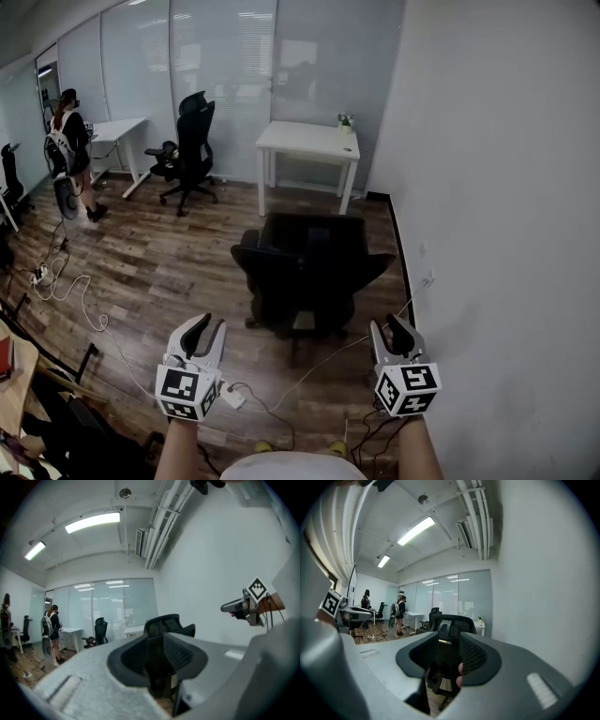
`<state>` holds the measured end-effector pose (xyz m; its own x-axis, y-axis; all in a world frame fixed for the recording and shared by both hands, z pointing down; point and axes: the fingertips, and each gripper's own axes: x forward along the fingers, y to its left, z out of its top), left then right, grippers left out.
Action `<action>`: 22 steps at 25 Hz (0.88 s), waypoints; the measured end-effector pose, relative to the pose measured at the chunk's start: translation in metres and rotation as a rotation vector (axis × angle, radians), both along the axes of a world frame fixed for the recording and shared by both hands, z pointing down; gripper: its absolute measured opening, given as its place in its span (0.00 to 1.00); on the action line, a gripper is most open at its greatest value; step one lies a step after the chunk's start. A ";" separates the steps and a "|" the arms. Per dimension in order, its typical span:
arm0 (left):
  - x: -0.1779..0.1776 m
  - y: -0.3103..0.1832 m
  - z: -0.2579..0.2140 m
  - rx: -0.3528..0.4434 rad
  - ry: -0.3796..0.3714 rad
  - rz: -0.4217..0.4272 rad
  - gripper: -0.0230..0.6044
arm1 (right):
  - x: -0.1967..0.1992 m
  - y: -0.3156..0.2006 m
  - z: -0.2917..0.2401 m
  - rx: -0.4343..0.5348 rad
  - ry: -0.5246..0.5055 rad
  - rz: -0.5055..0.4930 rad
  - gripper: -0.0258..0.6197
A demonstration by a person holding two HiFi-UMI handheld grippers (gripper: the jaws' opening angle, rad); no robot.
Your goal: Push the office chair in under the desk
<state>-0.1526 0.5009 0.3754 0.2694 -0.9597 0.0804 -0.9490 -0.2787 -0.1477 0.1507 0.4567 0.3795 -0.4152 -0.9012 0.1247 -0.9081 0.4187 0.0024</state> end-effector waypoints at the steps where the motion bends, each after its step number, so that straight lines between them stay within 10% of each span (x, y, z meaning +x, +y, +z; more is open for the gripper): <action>1: -0.005 0.000 0.001 -0.001 -0.001 0.004 0.20 | -0.007 0.000 0.001 0.001 0.003 -0.001 0.23; 22: -0.014 -0.081 0.039 -0.067 0.020 0.036 0.20 | -0.013 -0.078 0.029 -0.032 -0.029 0.024 0.23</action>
<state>-0.1665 0.4196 0.4140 0.3057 -0.9420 0.1383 -0.9408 -0.3212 -0.1084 0.1379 0.3790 0.4081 -0.3975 -0.9066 0.1418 -0.9173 0.3965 -0.0367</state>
